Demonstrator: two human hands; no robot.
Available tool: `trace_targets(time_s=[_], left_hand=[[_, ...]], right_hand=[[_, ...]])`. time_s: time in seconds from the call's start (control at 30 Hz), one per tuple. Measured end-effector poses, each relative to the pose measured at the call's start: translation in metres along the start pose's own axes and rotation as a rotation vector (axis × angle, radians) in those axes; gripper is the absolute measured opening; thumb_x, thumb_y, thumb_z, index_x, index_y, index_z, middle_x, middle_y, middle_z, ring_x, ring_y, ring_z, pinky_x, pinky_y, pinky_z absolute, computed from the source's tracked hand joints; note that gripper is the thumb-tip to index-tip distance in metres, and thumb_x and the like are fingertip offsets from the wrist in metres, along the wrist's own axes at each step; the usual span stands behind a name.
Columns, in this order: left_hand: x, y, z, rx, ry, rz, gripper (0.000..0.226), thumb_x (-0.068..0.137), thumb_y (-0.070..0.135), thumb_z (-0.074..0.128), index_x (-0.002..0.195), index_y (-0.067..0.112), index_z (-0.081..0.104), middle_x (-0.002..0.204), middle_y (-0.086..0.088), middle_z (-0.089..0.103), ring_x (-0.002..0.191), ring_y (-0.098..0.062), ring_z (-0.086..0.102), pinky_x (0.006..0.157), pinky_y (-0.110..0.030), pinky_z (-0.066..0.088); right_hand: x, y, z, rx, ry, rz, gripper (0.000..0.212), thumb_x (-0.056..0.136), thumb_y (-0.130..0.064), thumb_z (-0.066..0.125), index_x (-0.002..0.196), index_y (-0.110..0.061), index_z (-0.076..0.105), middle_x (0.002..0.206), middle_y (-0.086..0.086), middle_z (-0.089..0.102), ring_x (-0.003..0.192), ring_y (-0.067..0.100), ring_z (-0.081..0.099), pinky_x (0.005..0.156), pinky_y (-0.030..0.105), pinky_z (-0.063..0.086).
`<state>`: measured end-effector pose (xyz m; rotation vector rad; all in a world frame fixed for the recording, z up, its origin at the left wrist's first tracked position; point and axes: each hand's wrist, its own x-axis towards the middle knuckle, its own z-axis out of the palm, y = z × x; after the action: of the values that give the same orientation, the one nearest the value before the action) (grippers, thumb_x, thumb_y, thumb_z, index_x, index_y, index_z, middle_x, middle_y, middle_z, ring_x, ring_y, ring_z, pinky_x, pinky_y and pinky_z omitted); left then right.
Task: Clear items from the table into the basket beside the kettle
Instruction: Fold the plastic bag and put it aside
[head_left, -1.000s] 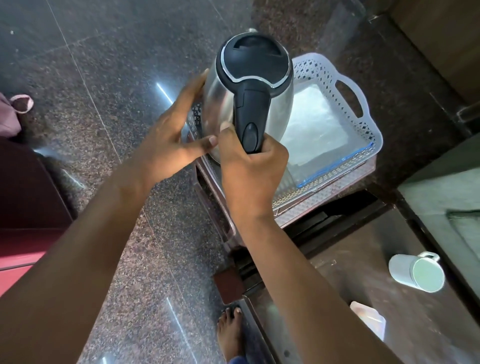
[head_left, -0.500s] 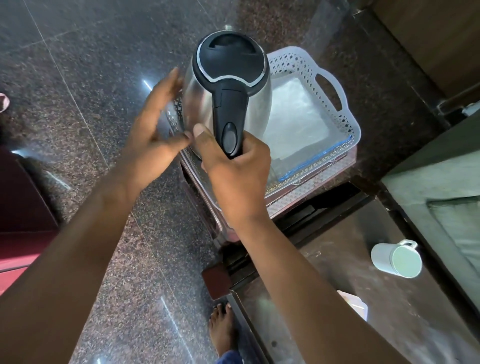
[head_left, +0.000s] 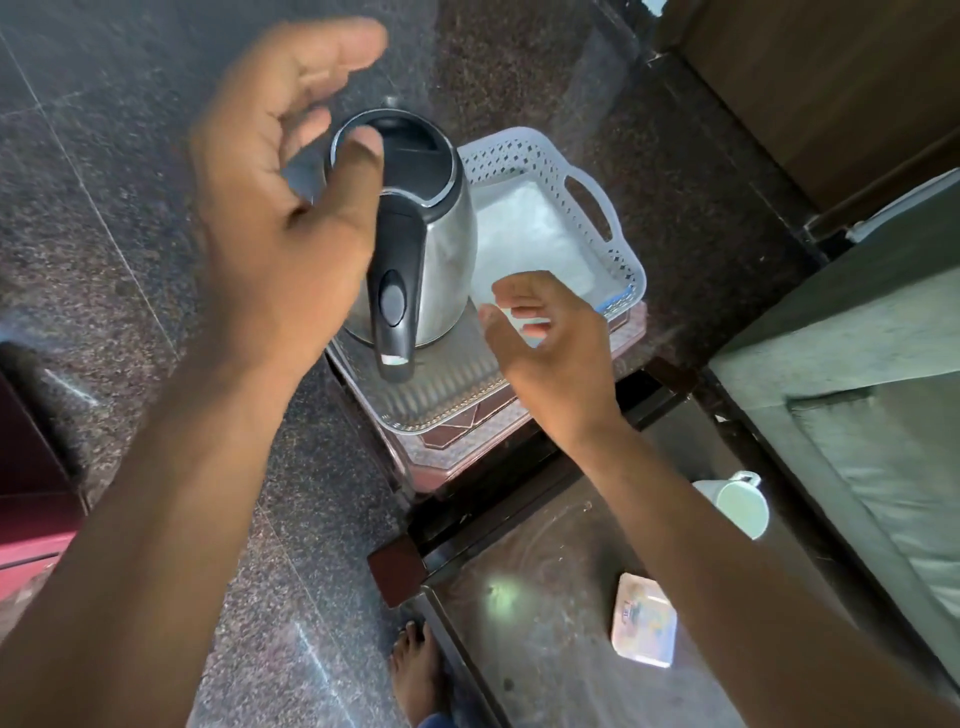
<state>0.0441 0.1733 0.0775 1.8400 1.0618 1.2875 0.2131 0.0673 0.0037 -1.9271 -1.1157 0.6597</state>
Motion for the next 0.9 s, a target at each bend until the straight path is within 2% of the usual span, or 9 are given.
trace_targets(time_s=[0.1, 0.17, 0.23, 0.27, 0.33, 0.43, 0.57, 0.73, 0.9], left_hand=[[-0.003, 0.02, 0.011, 0.101, -0.051, 0.138, 0.039, 0.101, 0.001, 0.061, 0.138, 0.007, 0.07, 0.137, 0.002, 0.074, 0.129, -0.007, 0.07, 0.111, -0.023, 0.053], [-0.009, 0.032, 0.021, 0.137, -0.133, 0.183, 0.039, 0.1, 0.002, 0.061, 0.138, 0.006, 0.071, 0.137, -0.001, 0.074, 0.127, -0.015, 0.072, 0.109, -0.029, 0.057], [-0.017, 0.039, 0.031, 0.194, -0.217, 0.244, 0.039, 0.099, 0.002, 0.062, 0.137, 0.003, 0.072, 0.14, -0.006, 0.074, 0.135, -0.024, 0.069, 0.118, -0.04, 0.054], [-0.022, 0.041, 0.037, 0.224, -0.278, 0.258, 0.039, 0.099, 0.003, 0.063, 0.137, 0.003, 0.072, 0.142, -0.008, 0.074, 0.137, -0.025, 0.068, 0.121, -0.04, 0.051], [-0.031, 0.042, 0.047, 0.277, -0.468, 0.166, 0.042, 0.103, 0.013, 0.064, 0.144, 0.008, 0.069, 0.147, -0.005, 0.072, 0.139, -0.023, 0.066, 0.122, -0.036, 0.047], [-0.047, 0.031, 0.063, 0.384, -0.718, -0.081, 0.049, 0.111, 0.029, 0.06, 0.159, 0.02, 0.056, 0.16, 0.002, 0.062, 0.146, -0.018, 0.058, 0.125, -0.033, 0.04], [-0.068, 0.002, 0.082, 0.489, -0.905, -0.265, 0.053, 0.112, 0.032, 0.058, 0.161, 0.015, 0.049, 0.158, -0.005, 0.06, 0.147, -0.026, 0.057, 0.124, -0.041, 0.045], [-0.087, -0.026, 0.094, 0.586, -0.988, -0.333, 0.051, 0.11, 0.041, 0.059, 0.152, 0.012, 0.055, 0.155, -0.006, 0.06, 0.145, -0.026, 0.057, 0.121, -0.04, 0.047], [-0.099, -0.039, 0.097, 0.599, -0.994, -0.345, 0.051, 0.11, 0.043, 0.058, 0.149, 0.011, 0.056, 0.151, -0.008, 0.061, 0.143, -0.027, 0.058, 0.121, -0.042, 0.048]], right_hand=[[0.02, 0.016, -0.01, -0.248, -0.063, 0.03, 0.039, 0.093, -0.029, 0.076, 0.129, -0.017, 0.069, 0.124, -0.001, 0.073, 0.118, 0.015, 0.066, 0.104, 0.038, 0.055], [0.03, 0.024, -0.014, -0.434, -0.143, 0.032, 0.047, 0.092, -0.028, 0.075, 0.137, -0.018, 0.064, 0.13, 0.003, 0.069, 0.126, 0.022, 0.06, 0.105, 0.04, 0.054], [0.041, 0.031, -0.018, -0.607, -0.206, 0.026, 0.051, 0.09, -0.023, 0.075, 0.139, -0.019, 0.061, 0.131, 0.007, 0.065, 0.126, 0.029, 0.056, 0.102, 0.044, 0.055], [0.047, 0.033, -0.019, -0.673, -0.221, 0.028, 0.05, 0.089, -0.018, 0.075, 0.137, -0.017, 0.062, 0.128, 0.01, 0.065, 0.123, 0.032, 0.057, 0.098, 0.045, 0.057], [0.057, 0.037, -0.021, -0.732, -0.253, 0.044, 0.044, 0.087, -0.008, 0.071, 0.13, -0.015, 0.065, 0.123, 0.012, 0.063, 0.115, 0.035, 0.061, 0.091, 0.045, 0.059], [0.069, 0.039, -0.018, -0.832, -0.325, 0.04, 0.036, 0.092, -0.011, 0.064, 0.127, -0.019, 0.065, 0.12, 0.008, 0.054, 0.12, 0.032, 0.055, 0.091, 0.037, 0.051], [0.079, 0.033, -0.013, -0.949, -0.437, 0.025, 0.054, 0.083, -0.016, 0.08, 0.132, -0.03, 0.064, 0.133, 0.008, 0.05, 0.135, 0.033, 0.042, 0.098, 0.043, 0.047], [0.084, 0.028, -0.01, -1.077, -0.512, -0.122, 0.051, 0.083, -0.027, 0.085, 0.13, -0.027, 0.063, 0.139, 0.01, 0.049, 0.134, 0.034, 0.044, 0.098, 0.044, 0.046], [0.083, 0.026, -0.009, -1.069, -0.503, -0.148, 0.023, 0.085, -0.026, 0.087, 0.106, -0.027, 0.077, 0.131, 0.006, 0.053, 0.129, 0.03, 0.049, 0.09, 0.04, 0.047]])
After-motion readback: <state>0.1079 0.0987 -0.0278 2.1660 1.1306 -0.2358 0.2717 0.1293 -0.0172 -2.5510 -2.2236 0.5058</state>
